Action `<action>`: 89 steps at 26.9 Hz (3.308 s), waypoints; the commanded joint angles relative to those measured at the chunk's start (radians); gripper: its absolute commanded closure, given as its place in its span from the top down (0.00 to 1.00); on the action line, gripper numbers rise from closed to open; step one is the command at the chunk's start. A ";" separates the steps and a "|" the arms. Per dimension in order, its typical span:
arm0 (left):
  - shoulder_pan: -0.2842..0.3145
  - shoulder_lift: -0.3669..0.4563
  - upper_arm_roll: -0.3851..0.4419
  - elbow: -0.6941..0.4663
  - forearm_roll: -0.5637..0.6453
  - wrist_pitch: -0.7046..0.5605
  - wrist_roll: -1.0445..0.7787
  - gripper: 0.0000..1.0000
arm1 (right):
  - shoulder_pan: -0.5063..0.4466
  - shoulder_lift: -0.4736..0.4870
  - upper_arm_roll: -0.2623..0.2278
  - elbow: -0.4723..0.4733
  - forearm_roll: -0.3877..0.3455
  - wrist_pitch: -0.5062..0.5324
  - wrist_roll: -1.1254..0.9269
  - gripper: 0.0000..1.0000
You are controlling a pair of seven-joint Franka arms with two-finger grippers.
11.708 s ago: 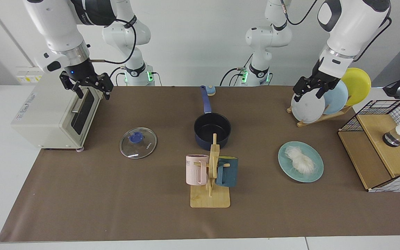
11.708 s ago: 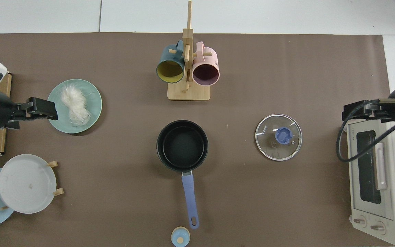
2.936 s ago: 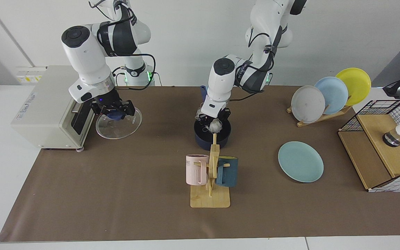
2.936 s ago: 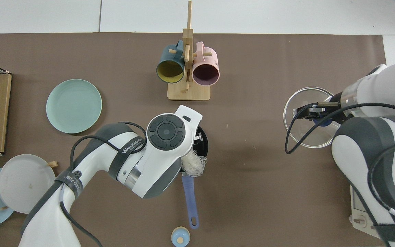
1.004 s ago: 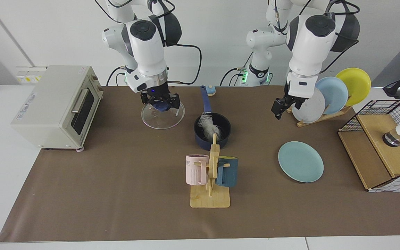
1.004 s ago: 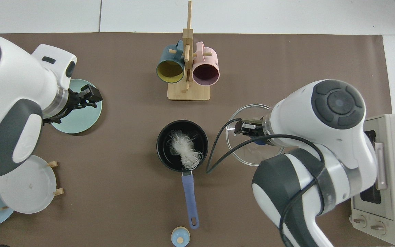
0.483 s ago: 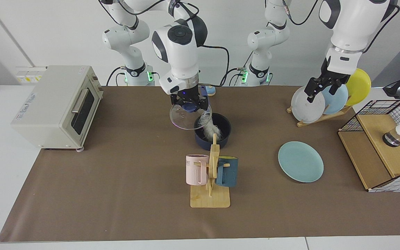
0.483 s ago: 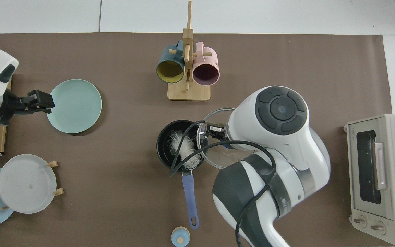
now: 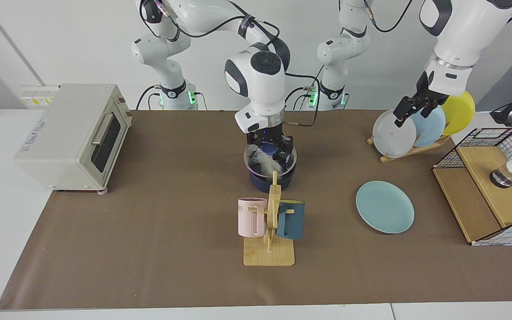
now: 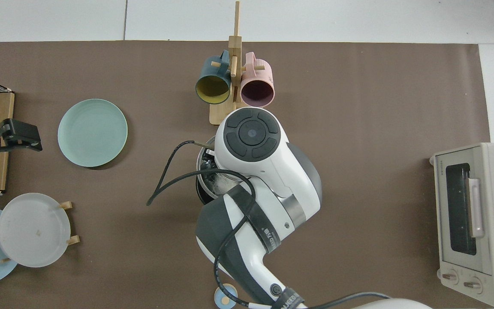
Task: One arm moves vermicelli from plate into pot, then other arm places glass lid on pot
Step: 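Lower the glass lid onto the saucepan with the right gripper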
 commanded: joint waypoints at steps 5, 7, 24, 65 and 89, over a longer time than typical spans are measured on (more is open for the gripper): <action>-0.161 -0.026 0.212 0.002 -0.019 -0.033 0.132 1.00 | 0.040 0.059 -0.007 0.033 -0.012 0.023 0.042 0.00; -0.172 -0.026 0.223 0.002 -0.019 -0.035 0.134 1.00 | 0.043 0.060 -0.009 0.025 -0.019 0.023 0.042 0.00; -0.434 -0.028 0.468 0.002 -0.017 -0.020 0.292 1.00 | 0.045 0.011 -0.013 -0.133 -0.025 0.099 0.056 0.00; -0.343 -0.032 0.367 0.003 -0.079 -0.007 0.276 1.00 | 0.063 0.017 -0.012 -0.147 -0.022 0.127 0.139 0.00; -0.344 -0.034 0.368 0.005 -0.079 -0.012 0.278 1.00 | 0.055 0.028 -0.010 -0.158 -0.020 0.148 0.139 0.03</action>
